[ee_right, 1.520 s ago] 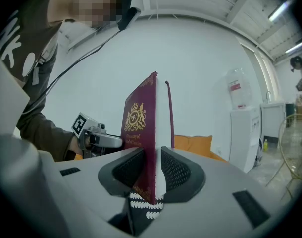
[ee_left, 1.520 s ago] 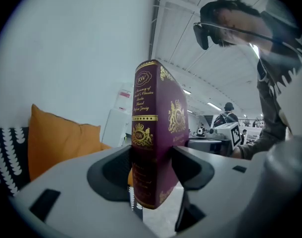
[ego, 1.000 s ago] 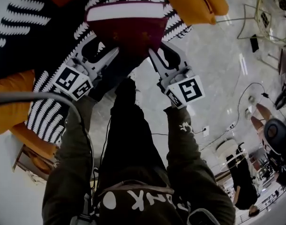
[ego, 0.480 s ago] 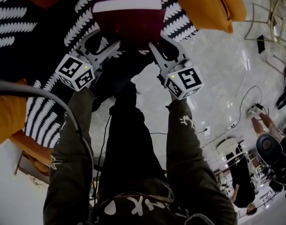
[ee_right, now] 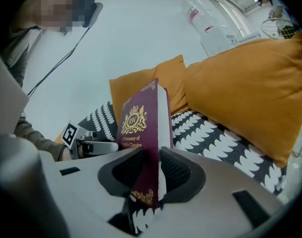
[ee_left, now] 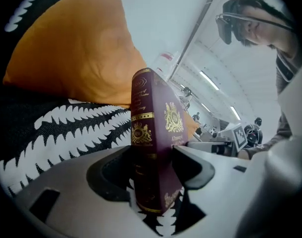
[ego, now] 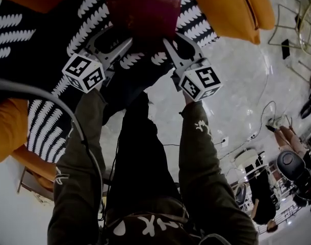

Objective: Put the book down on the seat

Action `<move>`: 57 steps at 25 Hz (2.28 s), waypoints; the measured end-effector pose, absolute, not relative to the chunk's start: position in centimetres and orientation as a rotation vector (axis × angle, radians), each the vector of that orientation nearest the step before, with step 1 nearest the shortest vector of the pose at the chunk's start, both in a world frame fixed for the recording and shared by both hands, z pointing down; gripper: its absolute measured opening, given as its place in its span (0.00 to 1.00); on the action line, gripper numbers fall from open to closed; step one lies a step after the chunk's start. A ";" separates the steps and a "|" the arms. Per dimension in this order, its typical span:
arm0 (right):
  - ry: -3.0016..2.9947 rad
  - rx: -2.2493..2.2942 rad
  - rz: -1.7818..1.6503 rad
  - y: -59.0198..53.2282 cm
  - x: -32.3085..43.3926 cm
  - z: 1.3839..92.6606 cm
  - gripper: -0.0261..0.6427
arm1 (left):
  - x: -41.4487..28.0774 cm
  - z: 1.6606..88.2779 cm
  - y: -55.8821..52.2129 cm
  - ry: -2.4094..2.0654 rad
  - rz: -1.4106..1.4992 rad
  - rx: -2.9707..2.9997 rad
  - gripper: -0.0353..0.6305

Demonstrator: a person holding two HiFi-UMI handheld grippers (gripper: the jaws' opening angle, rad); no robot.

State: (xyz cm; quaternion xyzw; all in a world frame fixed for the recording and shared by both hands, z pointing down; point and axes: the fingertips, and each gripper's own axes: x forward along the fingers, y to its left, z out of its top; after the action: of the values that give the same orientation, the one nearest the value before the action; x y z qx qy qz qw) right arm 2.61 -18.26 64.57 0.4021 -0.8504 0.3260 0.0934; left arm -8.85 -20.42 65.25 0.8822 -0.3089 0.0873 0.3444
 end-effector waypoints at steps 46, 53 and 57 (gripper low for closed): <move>-2.818 1.306 0.000 -16.6 1.2 29.3 0.05 | -7.4 30.4 -17.6 -1.154 0.029 2.918 0.06; -2.830 1.320 -0.147 -9.8 2.0 16.9 0.05 | -5.6 15.9 -11.0 -1.159 0.045 3.052 0.06; -2.852 1.322 -0.211 -4.8 2.8 9.5 0.05 | -4.9 8.8 -5.7 -1.183 0.031 3.079 0.06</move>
State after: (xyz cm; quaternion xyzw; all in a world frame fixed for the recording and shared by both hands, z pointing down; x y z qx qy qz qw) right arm 2.77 -4.81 9.52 0.4196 -0.9052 -0.0671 -0.0043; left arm -4.91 -5.69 8.83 0.9305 -0.3576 0.0095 -0.0783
